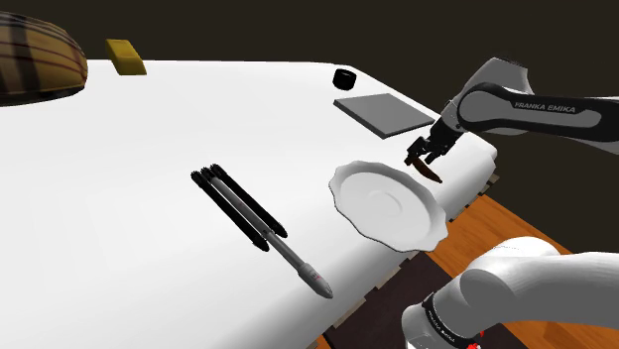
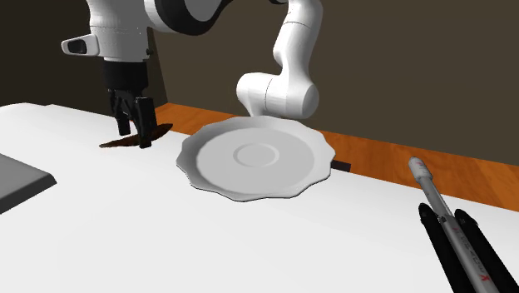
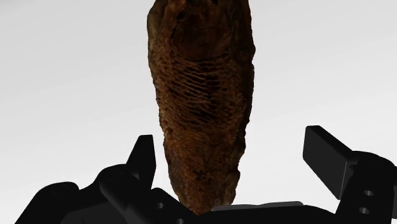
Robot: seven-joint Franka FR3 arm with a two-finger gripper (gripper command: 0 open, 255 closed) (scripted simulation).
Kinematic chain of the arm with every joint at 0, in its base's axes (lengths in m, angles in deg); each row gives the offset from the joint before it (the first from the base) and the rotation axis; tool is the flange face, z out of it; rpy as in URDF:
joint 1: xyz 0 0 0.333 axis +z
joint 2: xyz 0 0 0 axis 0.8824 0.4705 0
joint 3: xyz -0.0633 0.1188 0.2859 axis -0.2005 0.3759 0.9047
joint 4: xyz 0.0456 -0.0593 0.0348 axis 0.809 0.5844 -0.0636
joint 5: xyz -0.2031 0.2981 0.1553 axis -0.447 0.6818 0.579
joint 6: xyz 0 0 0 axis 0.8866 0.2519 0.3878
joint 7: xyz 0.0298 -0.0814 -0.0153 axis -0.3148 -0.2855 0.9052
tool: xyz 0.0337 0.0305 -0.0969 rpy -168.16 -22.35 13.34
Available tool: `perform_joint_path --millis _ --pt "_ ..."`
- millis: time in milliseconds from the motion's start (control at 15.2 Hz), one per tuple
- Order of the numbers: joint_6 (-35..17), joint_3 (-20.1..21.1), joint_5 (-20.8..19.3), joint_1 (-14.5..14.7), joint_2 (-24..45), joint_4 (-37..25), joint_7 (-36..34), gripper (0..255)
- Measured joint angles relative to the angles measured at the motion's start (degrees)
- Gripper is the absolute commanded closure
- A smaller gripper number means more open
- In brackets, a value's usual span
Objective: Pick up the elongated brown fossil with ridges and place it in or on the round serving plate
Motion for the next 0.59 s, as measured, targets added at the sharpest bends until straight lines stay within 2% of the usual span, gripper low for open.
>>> perform_joint_path --millis 594 --pt "0.2 0.2 0.0 0.0 -0.4 -0.1 -0.2 255"
